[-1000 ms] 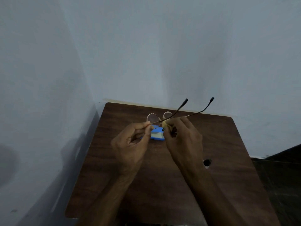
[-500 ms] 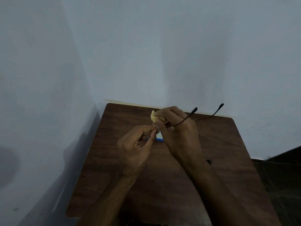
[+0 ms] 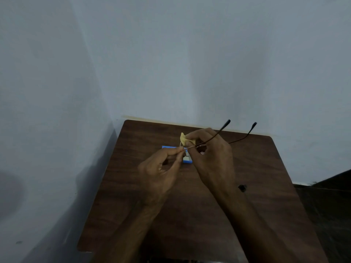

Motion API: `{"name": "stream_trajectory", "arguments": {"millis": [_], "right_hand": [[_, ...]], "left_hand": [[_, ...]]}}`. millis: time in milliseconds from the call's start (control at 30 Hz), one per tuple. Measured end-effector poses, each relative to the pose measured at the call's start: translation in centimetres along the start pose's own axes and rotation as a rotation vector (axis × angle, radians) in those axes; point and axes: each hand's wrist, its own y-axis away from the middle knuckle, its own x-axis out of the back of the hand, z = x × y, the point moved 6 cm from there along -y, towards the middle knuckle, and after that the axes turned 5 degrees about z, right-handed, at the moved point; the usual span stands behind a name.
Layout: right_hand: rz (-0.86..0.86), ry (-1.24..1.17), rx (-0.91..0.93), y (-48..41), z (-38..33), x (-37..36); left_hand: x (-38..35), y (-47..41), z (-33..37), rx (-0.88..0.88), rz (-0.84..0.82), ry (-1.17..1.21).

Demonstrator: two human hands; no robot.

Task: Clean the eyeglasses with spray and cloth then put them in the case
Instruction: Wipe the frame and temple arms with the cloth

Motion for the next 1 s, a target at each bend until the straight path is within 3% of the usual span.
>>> {"name": "stream_trajectory", "arguments": {"millis": [267,467,667,833,1000], "right_hand": [[0.035,-0.012,0.030,2.3,0.1,-0.2],[0.043,0.227,0.133,2.0,0.3,0.0],[0.050,0.158,0.160,3.0,-0.4,0.2],[0.056,0.226,0.141,2.6,0.6,0.3],[0.027,0.066,0.159,2.7,-0.6,0.9]], "left_hand": [[0.2,-0.5,0.7,0.105,0.041,0.047],[-0.3,0.3,0.2,0.249,0.092,0.049],[-0.6,0.3,0.6,0.333,0.138,0.120],[-0.7,0.9,0.6,0.336,0.124,0.095],[-0.1,0.8,1.6,0.240,0.107,0.108]]}}
